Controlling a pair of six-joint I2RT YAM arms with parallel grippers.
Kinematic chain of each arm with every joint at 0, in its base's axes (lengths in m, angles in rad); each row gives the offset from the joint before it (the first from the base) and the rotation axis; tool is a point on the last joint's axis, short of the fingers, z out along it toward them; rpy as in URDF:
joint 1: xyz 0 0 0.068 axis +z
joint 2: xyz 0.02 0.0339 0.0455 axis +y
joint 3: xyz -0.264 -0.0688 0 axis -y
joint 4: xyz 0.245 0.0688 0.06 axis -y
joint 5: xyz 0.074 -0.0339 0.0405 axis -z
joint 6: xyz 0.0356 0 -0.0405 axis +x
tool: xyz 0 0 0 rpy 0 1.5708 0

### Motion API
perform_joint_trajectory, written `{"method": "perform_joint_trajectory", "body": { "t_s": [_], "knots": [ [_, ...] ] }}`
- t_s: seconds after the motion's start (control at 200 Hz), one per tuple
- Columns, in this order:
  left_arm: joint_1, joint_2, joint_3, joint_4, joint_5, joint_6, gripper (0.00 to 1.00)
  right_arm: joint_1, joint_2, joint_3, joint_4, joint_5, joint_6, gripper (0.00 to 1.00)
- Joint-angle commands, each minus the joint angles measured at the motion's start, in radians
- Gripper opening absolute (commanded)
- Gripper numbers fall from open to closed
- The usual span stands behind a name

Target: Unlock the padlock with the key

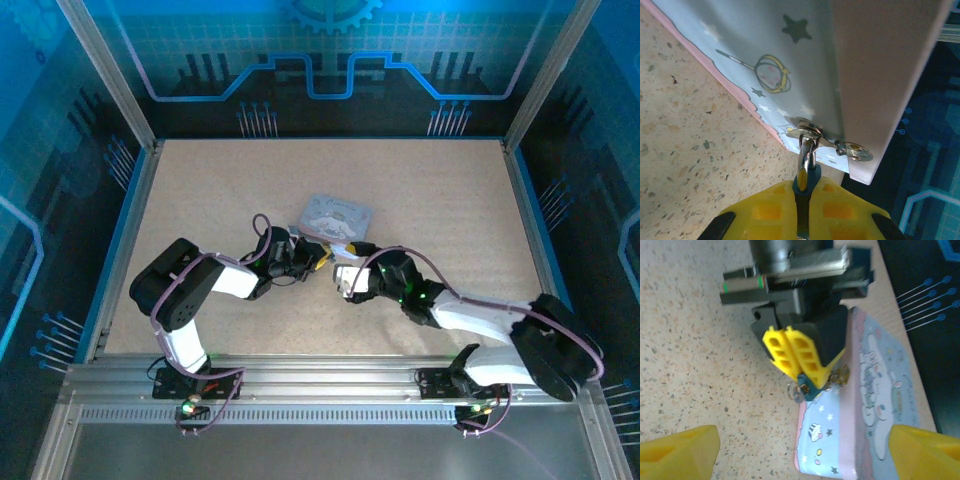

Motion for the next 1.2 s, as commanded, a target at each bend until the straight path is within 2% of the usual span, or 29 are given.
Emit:
{"method": "perform_joint_trajectory", "body": {
  "t_s": [0.0,0.135,0.29,0.46,0.56,0.64,0.73,1.04,1.196],
  "knots": [
    [-0.002,-0.019,0.025,0.033,0.005,-0.005,0.00,0.009,0.088,0.056,0.103,0.004,-0.012,0.88],
    [-0.002,-0.010,0.024,0.046,0.005,-0.020,0.00,-0.001,0.189,0.103,0.132,-0.003,0.001,0.68],
    [-0.001,-0.006,0.030,0.024,0.007,-0.025,0.00,-0.007,0.255,0.127,0.153,0.007,0.006,0.68],
    [0.000,0.001,0.028,0.034,0.009,-0.035,0.00,-0.009,0.292,0.140,0.154,0.026,0.008,0.53],
    [0.002,0.002,0.030,0.032,0.010,-0.039,0.00,-0.010,0.302,0.138,0.165,0.040,0.012,0.52],
    [0.002,0.003,0.031,0.031,0.010,-0.038,0.00,-0.010,0.306,0.140,0.166,0.050,0.013,0.43],
    [0.003,0.005,0.033,0.031,0.011,-0.040,0.00,-0.010,0.308,0.138,0.169,0.057,0.015,0.42],
    [0.002,0.007,0.034,0.030,0.015,-0.042,0.00,-0.013,0.310,0.141,0.163,0.074,0.030,0.20],
    [0.002,0.008,0.034,0.028,0.014,-0.042,0.00,-0.013,0.310,0.144,0.159,0.081,0.036,0.13]
  ]
}}
